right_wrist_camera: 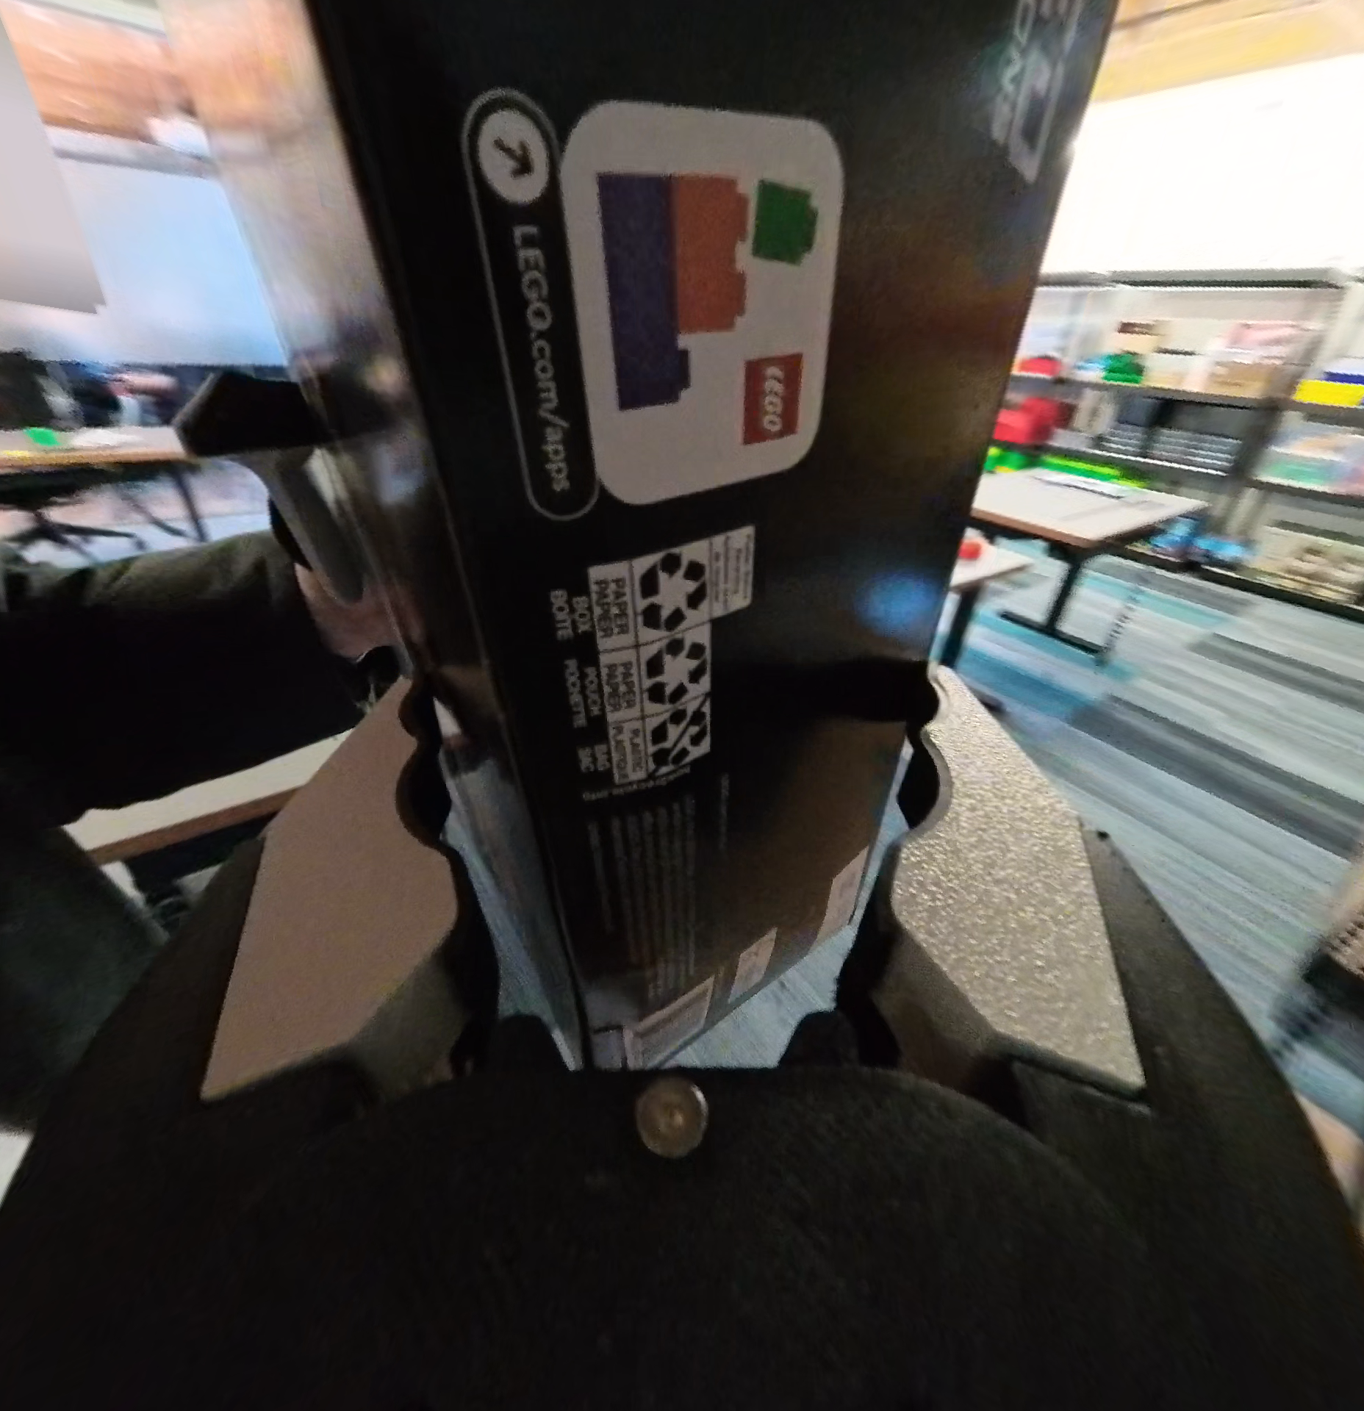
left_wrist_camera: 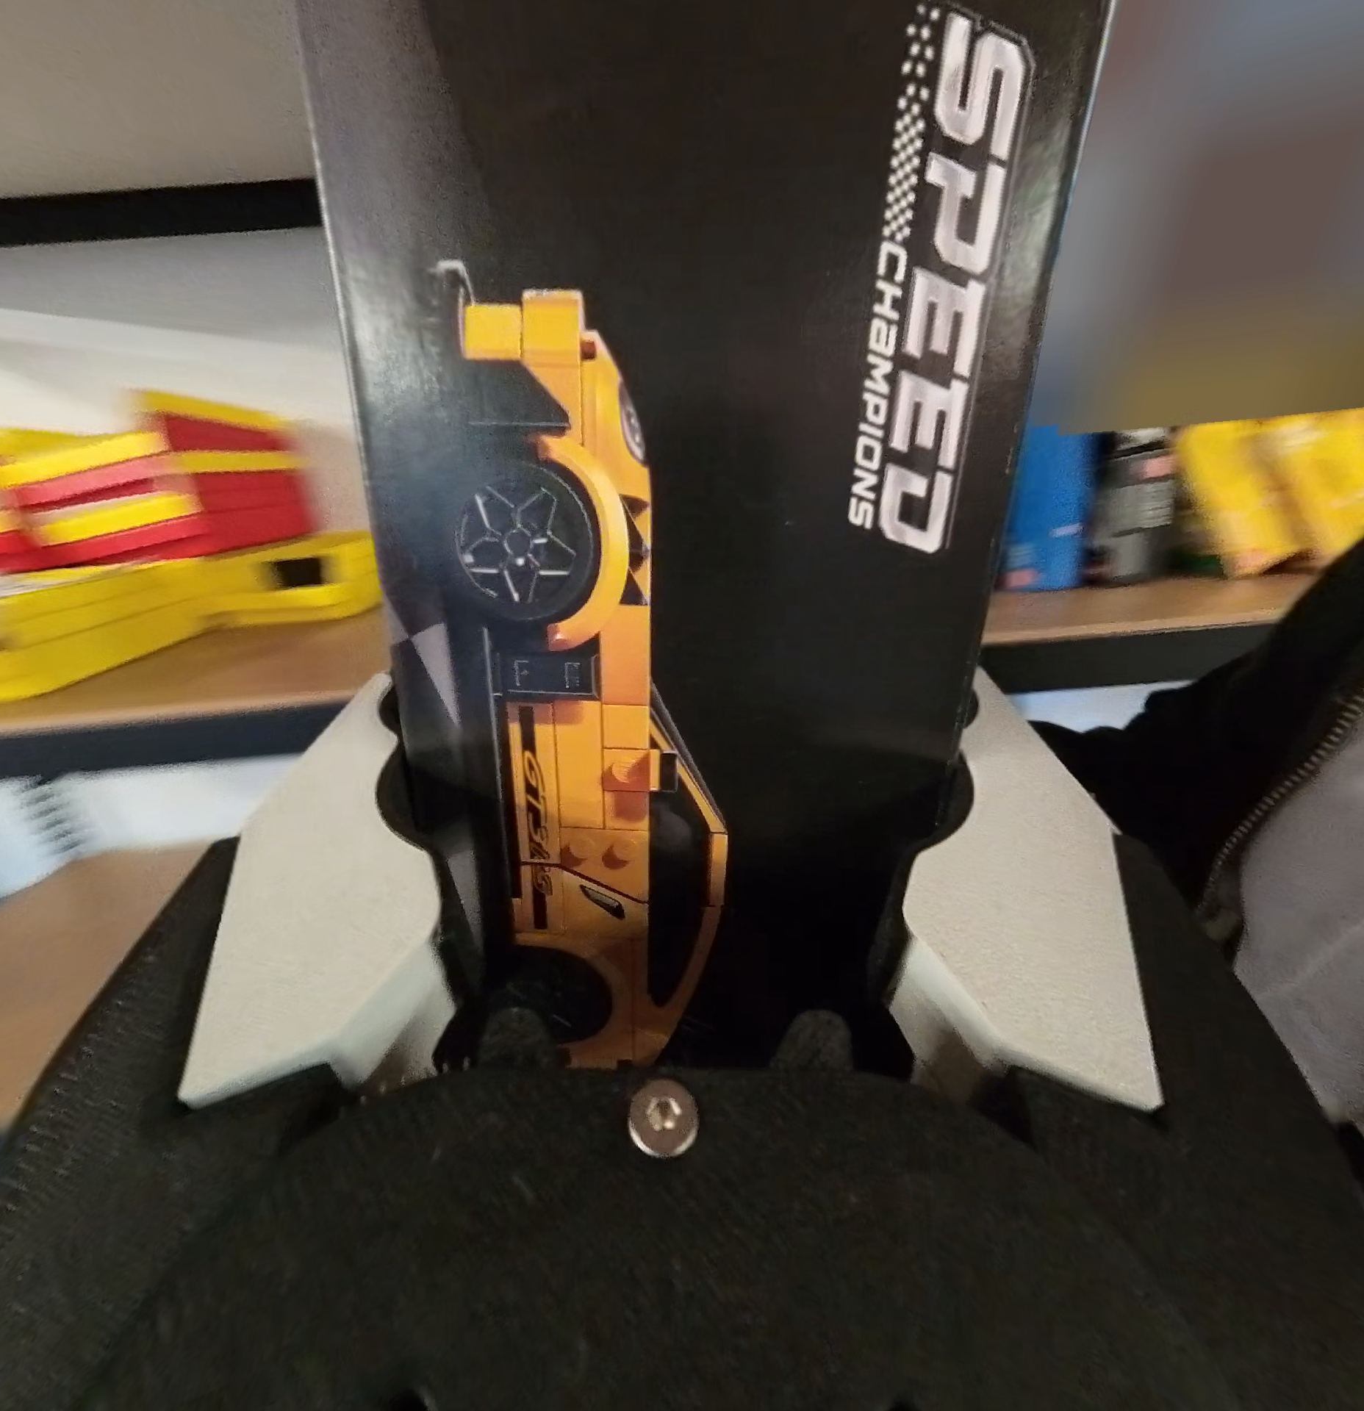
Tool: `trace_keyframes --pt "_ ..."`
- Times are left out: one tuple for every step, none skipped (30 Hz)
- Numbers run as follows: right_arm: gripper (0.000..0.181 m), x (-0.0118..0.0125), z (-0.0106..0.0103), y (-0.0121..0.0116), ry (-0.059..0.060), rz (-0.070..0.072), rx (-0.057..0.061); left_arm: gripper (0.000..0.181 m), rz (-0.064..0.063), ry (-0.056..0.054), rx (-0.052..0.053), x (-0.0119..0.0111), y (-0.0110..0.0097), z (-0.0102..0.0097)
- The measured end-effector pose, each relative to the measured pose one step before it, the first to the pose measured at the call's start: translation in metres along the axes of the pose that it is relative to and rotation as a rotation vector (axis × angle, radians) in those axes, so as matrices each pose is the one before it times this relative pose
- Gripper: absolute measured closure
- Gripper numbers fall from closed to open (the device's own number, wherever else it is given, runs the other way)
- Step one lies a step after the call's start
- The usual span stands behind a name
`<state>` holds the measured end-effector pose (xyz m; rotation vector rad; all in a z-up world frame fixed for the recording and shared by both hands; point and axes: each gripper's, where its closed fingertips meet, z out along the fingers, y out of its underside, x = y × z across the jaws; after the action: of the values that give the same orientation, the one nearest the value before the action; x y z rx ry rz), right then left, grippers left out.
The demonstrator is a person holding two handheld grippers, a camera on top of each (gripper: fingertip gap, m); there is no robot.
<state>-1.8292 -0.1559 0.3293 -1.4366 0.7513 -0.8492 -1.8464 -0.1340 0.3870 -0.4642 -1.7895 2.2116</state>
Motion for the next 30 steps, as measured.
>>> trace_keyframes --pt "0.06 0.00556 0.02511 0.00073 -0.0483 0.0069 0.0204 0.048 0.0087 -0.0465 -0.0166 -0.01839 -0.00134 -0.01541" --pt "0.061 0.00717 0.02494 0.00061 -0.0473 0.0047 0.0248 0.048 0.0113 -0.0452 -0.0159 -0.01932 -0.00138 -0.01425" --pt "0.061 0.00878 0.02434 0.00055 -0.0454 0.0004 0.0289 0.048 0.0171 -0.0426 -0.0131 -0.0201 -0.00137 -0.01315" --pt "0.06 0.01056 0.02343 0.00049 -0.0419 0.0008 0.0337 0.048 0.0172 -0.0393 -0.0119 -0.02102 -0.00122 -0.01147" --pt "0.06 0.01205 0.02212 0.00104 -0.0388 0.0063 0.0317 0.048 0.0111 -0.0367 -0.0142 -0.02197 -0.00075 -0.00966" --pt "0.06 0.01321 0.02099 0.00209 -0.0351 0.0101 0.0231 0.048 0.0041 -0.0346 -0.016 -0.02252 -0.00003 -0.00819" --pt "0.06 0.0141 0.01964 0.0028 -0.0312 0.0109 0.0167 0.048 0.0023 -0.0309 -0.0166 -0.02259 0.00079 -0.00698" --pt "0.061 0.01476 0.0181 0.00288 -0.0266 0.0068 0.0156 0.048 0.0058 -0.0264 -0.0116 -0.0221 0.00086 -0.0055" --pt "0.061 0.01572 0.01621 0.00342 -0.0234 0.0128 0.0093 0.048 0.0024 -0.0248 -0.01 -0.02203 0.00149 -0.0035" --pt "0.061 0.01618 0.01409 0.00381 -0.02 0.0176 0.0006 0.048 -0.0078 -0.0237 -0.013 -0.02173 0.00211 -0.00168" --pt "0.061 0.01624 0.01229 0.00323 -0.0164 0.0214 -0.0026 0.048 -0.0131 -0.0213 -0.0111 -0.02087 0.00198 -0.00009" --pt "0.061 0.01603 0.01057 0.00223 -0.0131 0.0192 -0.0009 0.048 -0.0152 -0.0181 -0.0043 -0.02001 0.00128 0.00097" --pt "0.061 0.01607 0.00927 0.0022 -0.0105 0.0213 -0.0065 0.048 -0.0194 -0.016 -0.0029 -0.01969 0.00135 0.00197" --pt "0.061 0.01667 0.00807 0.00214 -0.007 0.0195 -0.0117 0.048 -0.0199 -0.0123 -0.0018 -0.01927 0.00159 0.0031" --pt "0.061 0.01712 0.00695 0.00204 -0.0039 0.0162 -0.0139 0.048 -0.0176 -0.0088 -0.0003 -0.01898 0.00186 0.00408" --pt "0.06 0.01747 0.00598 0.002 -0.0024 0.0167 -0.0154 0.048 -0.0178 -0.0079 0.0019 -0.01872 0.00197 0.00514" --pt "0.061 0.01784 0.0052 0.00213 -0.0019 0.0205 -0.0188 0.048 -0.0229 -0.0085 0.0013 -0.0189 0.00218 0.00603" --pt "0.061 0.01835 0.00447 0.00169 -0.0021 0.0248 -0.0158 0.048 -0.0274 -0.0081 -0.001 -0.01911 0.00231 0.00694" --pt "0.061 0.01906 0.00385 0.00158 0.0004 0.0243 -0.015 0.048 -0.0264 -0.0061 -0.0039 -0.01934 0.00231 0.00791" --pt "0.061 0.01966 0.00336 0.00142 0.0009 0.0229 -0.0172 0.046 -0.025 -0.0051 -0.0068 -0.01944 0.00231 0.00893" --pt "0.061 0.02026 0.00277 0.00041 -0.0018 0.0229 -0.0143 0.046 -0.0215 -0.0062 -0.0069 -0.01936 0.00167 0.00992" --pt "0.061 0.02057 0.00247 -0.00068 -0.0034 0.0136 -0.0098 0.047 -0.0102 -0.0063 -0.0022 -0.01874 0.0008 0.01038" --pt "0.061 0.02049 0.00239 -0.00156 -0.006 0.0059 -0.0084 0.045 -0.0008 -0.0069 0.0018 -0.01813 0.0 0.0105" --pt "0.061 0.02065 0.0025 -0.00142 -0.0101 0.0025 -0.0132 0.047 0.0021 -0.0098 0.0011 -0.01808 0.00028 0.01051" --pt "0.061 0.02098 0.00264 -0.00145 -0.0131 -0.0033 -0.0155 0.047 0.0096 -0.0115 0.0032 -0.01795 0.00062 0.01041" --pt "0.061 0.02139 0.00287 -0.00053 -0.0131 -0.0063 -0.0212 0.047 0.0134 -0.012 0.0038 -0.01813 0.00159 0.01006" --pt "0.06 0.02081 0.00345 0.00122 -0.0128 -0.0039 -0.034 0.047 0.0085 -0.0124 0.0021 -0.01832 0.00305 0.00911" --pt "0.06 0.02014 0.00423 0.00234 -0.0133 -0.0042 -0.0399 0.047 0.0095 -0.0134 0.0039 -0.01808 0.00389 0.0077" --pt "0.06 0.01964 0.00526 0.0028 -0.0146 -0.0121 -0.0369 0.047 0.0161 -0.0151 0.0087 -0.01793 0.00484 0.0063" --pt "0.06 0.01953 0.00679 0.00381 -0.0171 -0.0169 -0.0349 0.047 0.0188 -0.0191 0.0103 -0.01815 0.00621 0.00477"
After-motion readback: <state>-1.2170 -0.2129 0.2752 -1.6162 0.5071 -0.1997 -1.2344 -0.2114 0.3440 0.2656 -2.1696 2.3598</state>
